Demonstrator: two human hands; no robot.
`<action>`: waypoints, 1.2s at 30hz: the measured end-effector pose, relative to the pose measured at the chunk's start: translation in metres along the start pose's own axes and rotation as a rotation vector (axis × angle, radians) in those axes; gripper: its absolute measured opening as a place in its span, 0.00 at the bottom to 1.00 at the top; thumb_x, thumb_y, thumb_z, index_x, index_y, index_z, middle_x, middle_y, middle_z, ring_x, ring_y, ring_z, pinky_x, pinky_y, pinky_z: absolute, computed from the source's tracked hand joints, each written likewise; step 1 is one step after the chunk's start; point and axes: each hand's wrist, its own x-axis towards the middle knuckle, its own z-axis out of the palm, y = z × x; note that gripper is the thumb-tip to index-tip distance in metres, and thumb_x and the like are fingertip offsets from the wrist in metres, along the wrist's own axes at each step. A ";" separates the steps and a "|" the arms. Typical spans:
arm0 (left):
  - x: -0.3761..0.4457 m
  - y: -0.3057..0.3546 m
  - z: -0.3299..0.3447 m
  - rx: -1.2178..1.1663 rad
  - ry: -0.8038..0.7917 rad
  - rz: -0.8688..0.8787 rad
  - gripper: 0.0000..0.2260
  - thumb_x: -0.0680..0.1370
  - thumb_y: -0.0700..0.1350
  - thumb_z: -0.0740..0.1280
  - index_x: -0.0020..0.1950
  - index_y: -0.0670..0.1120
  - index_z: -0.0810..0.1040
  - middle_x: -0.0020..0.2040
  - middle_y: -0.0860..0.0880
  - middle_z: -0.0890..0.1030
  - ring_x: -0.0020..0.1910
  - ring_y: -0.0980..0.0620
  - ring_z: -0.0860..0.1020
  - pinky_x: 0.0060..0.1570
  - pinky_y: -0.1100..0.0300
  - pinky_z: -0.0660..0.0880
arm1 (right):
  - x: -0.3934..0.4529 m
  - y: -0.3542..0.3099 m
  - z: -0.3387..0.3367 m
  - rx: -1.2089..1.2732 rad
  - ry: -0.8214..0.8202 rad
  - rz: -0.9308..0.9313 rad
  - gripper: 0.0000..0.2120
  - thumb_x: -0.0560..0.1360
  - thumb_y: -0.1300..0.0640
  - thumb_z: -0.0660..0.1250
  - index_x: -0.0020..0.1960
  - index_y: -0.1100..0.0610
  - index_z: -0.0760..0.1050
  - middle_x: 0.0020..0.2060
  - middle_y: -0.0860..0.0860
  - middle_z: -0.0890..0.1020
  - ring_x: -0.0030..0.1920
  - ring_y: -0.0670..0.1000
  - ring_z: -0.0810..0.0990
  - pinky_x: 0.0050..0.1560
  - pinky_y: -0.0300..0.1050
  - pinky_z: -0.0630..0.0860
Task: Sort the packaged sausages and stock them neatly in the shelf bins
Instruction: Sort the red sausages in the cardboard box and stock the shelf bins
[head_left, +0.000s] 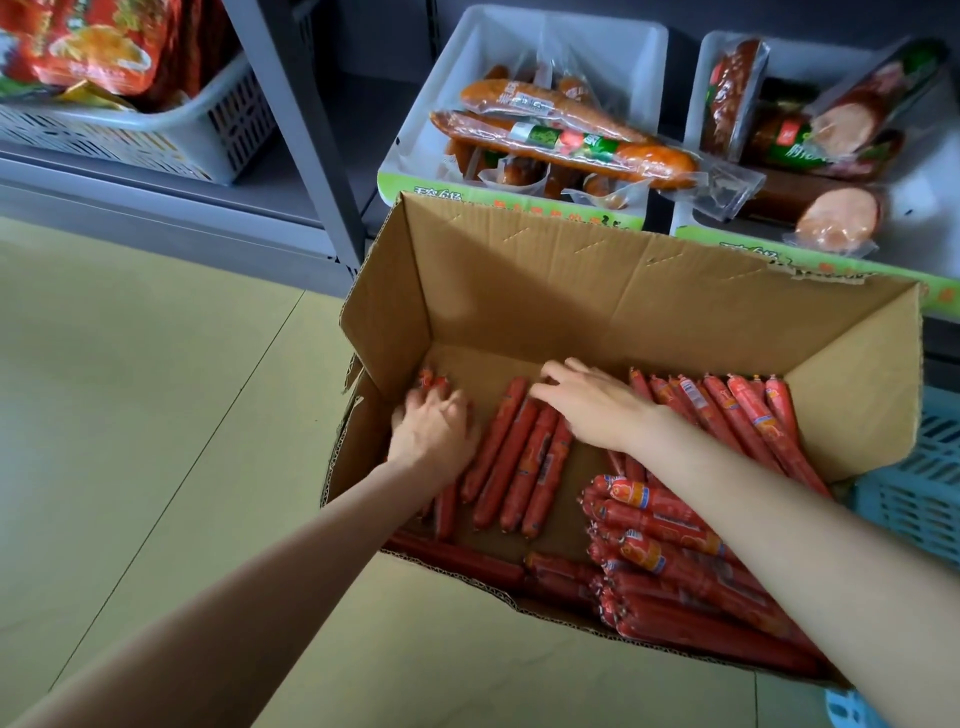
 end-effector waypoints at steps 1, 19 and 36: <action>0.000 -0.004 -0.001 0.003 0.013 -0.073 0.22 0.81 0.52 0.55 0.73 0.45 0.61 0.71 0.41 0.63 0.69 0.39 0.61 0.66 0.48 0.61 | 0.003 -0.006 0.000 0.007 0.003 -0.006 0.26 0.73 0.72 0.56 0.68 0.54 0.66 0.65 0.55 0.66 0.64 0.56 0.65 0.61 0.53 0.69; -0.003 -0.012 0.008 -0.308 -0.132 0.016 0.27 0.75 0.43 0.66 0.73 0.52 0.62 0.63 0.40 0.68 0.70 0.43 0.61 0.67 0.59 0.60 | 0.027 -0.017 -0.001 0.531 0.136 0.233 0.20 0.75 0.66 0.56 0.47 0.44 0.79 0.51 0.51 0.82 0.33 0.45 0.73 0.47 0.44 0.72; -0.004 -0.025 0.002 0.001 -0.202 -0.168 0.18 0.81 0.47 0.59 0.66 0.36 0.65 0.63 0.37 0.74 0.63 0.40 0.72 0.60 0.53 0.68 | 0.061 -0.052 0.001 0.102 -0.129 -0.012 0.24 0.77 0.63 0.60 0.73 0.54 0.63 0.72 0.53 0.61 0.72 0.60 0.56 0.69 0.57 0.57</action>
